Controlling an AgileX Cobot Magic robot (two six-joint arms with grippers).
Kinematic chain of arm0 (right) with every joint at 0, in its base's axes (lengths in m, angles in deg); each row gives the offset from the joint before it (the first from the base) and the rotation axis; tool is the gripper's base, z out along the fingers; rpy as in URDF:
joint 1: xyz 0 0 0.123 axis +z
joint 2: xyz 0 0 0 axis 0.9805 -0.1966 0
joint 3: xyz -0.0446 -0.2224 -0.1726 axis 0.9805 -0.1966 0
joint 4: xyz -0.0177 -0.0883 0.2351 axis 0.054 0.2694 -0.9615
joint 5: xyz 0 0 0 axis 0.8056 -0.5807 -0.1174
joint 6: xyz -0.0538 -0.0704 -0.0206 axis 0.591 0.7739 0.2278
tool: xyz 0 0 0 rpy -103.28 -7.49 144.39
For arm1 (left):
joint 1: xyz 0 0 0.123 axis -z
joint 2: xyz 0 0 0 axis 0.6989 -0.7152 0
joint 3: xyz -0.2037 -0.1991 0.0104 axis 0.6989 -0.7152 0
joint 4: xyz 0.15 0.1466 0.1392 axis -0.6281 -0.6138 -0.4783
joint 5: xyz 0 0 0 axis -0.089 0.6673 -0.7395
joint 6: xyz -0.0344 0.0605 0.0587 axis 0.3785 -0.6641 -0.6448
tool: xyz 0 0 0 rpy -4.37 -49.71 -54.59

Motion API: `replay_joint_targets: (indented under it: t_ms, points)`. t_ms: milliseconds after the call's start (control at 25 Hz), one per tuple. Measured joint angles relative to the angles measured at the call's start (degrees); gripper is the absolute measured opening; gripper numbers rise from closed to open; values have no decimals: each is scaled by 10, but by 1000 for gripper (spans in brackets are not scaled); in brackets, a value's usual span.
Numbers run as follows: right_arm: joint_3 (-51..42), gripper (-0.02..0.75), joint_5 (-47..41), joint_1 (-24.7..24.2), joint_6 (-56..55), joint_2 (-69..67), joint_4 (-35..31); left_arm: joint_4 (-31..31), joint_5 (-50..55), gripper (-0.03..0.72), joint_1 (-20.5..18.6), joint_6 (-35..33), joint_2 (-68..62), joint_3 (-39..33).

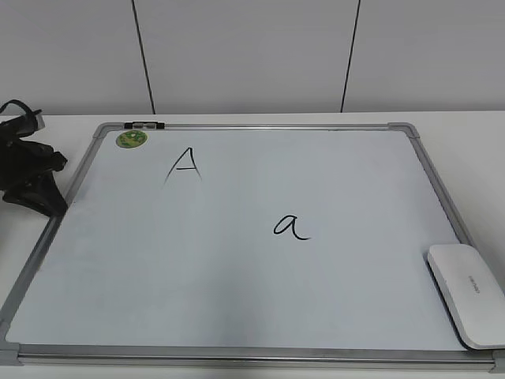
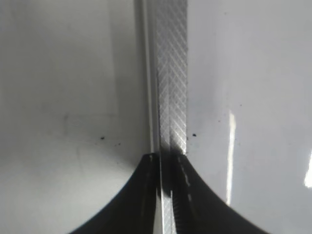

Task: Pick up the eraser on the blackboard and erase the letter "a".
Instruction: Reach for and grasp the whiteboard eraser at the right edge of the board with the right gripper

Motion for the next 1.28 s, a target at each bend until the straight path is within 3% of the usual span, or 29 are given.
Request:
replay_joint_targets:
  t_ms: [640, 920, 1280]
  points:
    - [-22, 587, 106, 2, -16, -150, -7, 1, 0, 59, 0, 0, 0, 0]
    - [-43, 587, 155, 40, -25, -181, 14, 1, 0, 59, 0, 0, 0, 0]
    - [-43, 617, 176, 45, -36, -250, 20, 1, 0, 59, 0, 0, 0, 0]
